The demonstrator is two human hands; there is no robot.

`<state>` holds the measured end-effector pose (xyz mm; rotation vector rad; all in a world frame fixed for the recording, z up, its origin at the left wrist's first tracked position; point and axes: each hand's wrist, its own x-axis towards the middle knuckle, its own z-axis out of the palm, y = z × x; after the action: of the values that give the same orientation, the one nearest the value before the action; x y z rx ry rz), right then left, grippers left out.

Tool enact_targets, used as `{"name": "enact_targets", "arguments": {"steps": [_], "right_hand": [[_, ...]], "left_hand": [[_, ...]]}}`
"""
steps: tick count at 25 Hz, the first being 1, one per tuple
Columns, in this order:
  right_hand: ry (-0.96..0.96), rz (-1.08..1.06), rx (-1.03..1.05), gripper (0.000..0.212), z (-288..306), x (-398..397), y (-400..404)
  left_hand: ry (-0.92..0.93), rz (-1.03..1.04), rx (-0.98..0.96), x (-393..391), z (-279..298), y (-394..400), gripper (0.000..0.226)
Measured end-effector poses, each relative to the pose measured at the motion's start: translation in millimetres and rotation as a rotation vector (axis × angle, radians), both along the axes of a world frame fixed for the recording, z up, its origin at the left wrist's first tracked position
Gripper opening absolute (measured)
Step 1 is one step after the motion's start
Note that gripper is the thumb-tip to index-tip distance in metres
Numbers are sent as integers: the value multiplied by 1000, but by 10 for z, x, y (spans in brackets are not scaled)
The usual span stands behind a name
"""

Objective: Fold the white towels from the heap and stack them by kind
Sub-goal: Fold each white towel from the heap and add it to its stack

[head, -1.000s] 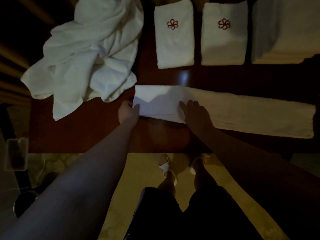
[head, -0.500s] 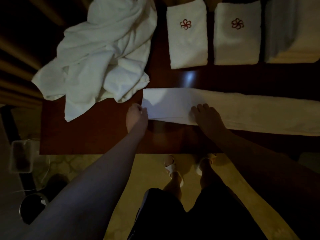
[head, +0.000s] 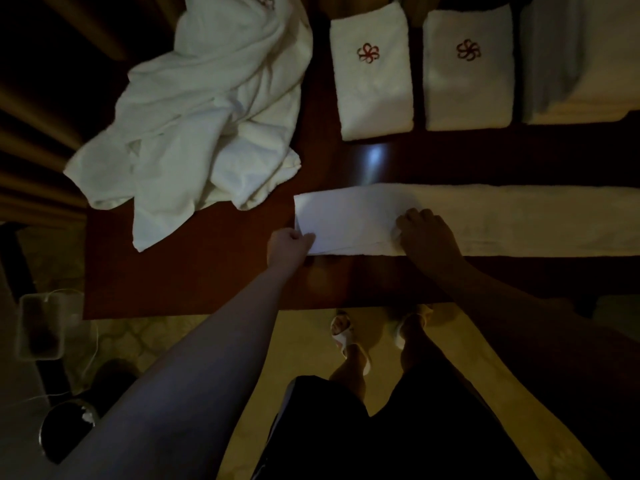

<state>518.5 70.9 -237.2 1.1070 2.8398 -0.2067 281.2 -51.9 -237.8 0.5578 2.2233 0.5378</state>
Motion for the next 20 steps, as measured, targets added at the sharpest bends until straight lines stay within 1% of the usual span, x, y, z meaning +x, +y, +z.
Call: {"name": "enact_targets", "arguments": {"steps": [2, 3, 4, 6, 8, 10, 12, 13, 15, 17, 20], "right_hand": [[79, 17, -3, 15, 56, -15, -31], [103, 41, -28, 18, 74, -16, -62], [118, 83, -54, 21, 47, -3, -103], [82, 128, -114, 24, -19, 11, -188], [35, 44, -190, 27, -58, -30, -214], [18, -62, -231, 29, -75, -92, -213], [-21, -101, -257, 24, -85, -150, -214], [-35, -126, -281, 27, -77, -183, -217], [-34, -216, -320, 39, -55, -250, -214], [-64, -266, -291, 46, -44, -304, -206], [-158, -285, -189, 46, -55, -351, -247]], "left_hand": [[44, 72, 90, -28, 84, -5, 27], [67, 79, 91, -59, 102, -3, 28], [82, 61, 64, -91, 112, 3, 26], [109, -16, -76, -151, 93, 3, 21], [133, -63, -156, -175, 42, -9, 31], [131, -70, -158, -141, 21, -18, 43], [97, -50, -158, -106, -5, -9, 57], [77, -41, -168, -104, -13, 1, 60], [46, -50, -207, -132, -34, 22, 55], [39, -72, -222, -145, -25, 36, 46], [29, -42, -113, -113, 32, 61, 38]]}}
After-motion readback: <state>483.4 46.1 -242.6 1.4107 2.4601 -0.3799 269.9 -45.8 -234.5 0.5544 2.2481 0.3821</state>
